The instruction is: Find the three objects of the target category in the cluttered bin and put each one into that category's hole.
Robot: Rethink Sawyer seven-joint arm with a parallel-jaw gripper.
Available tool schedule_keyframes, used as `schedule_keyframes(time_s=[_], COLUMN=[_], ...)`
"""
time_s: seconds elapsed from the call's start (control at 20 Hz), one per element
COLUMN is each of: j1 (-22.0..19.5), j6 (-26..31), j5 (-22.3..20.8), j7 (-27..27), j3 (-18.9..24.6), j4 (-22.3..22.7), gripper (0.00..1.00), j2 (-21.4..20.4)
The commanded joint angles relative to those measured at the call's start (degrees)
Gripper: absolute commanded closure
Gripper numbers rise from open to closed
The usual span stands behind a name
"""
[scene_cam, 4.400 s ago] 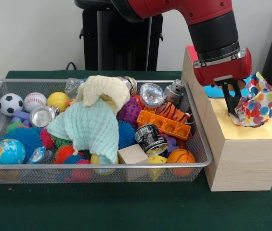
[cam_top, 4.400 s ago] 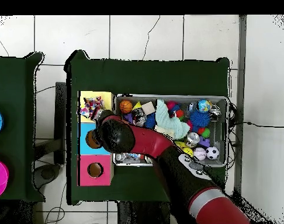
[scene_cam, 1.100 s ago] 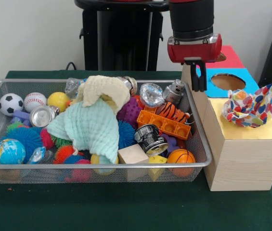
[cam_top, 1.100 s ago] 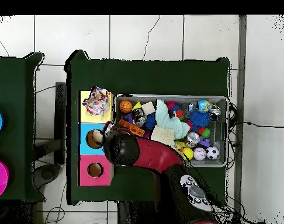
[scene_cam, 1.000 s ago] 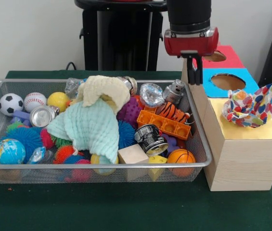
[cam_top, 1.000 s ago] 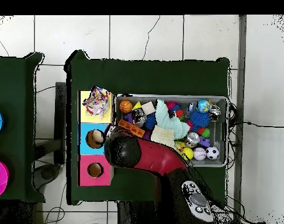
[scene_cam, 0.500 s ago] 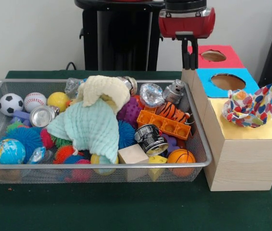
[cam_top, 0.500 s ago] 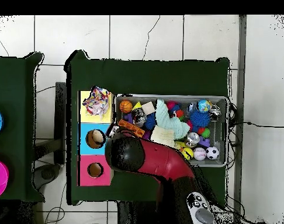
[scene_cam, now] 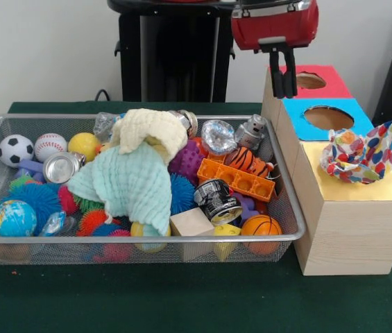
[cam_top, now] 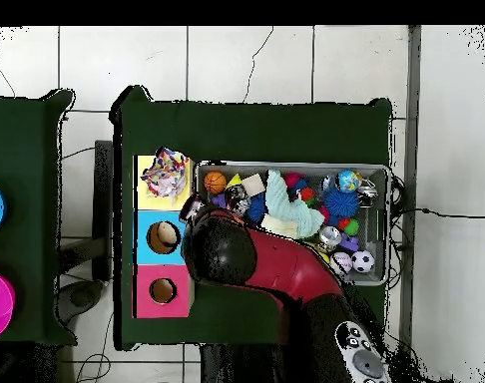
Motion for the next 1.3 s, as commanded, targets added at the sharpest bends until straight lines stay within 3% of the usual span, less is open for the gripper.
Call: schedule_keyframes(time_s=[0.05, 0.6, 1.3], j1=[-4.57, -8.01, -3.61], j6=[-4.93, -9.57, -17.78], j5=[2.19, 0.88, -1.87], j7=[5.24, 7.72, 8.19], j3=[12.73, 20.29, 13.83], j4=[-0.79, -1.69, -4.56], gripper=[1.0, 1.0, 1.0], j2=[0.77, 4.17, 11.92])
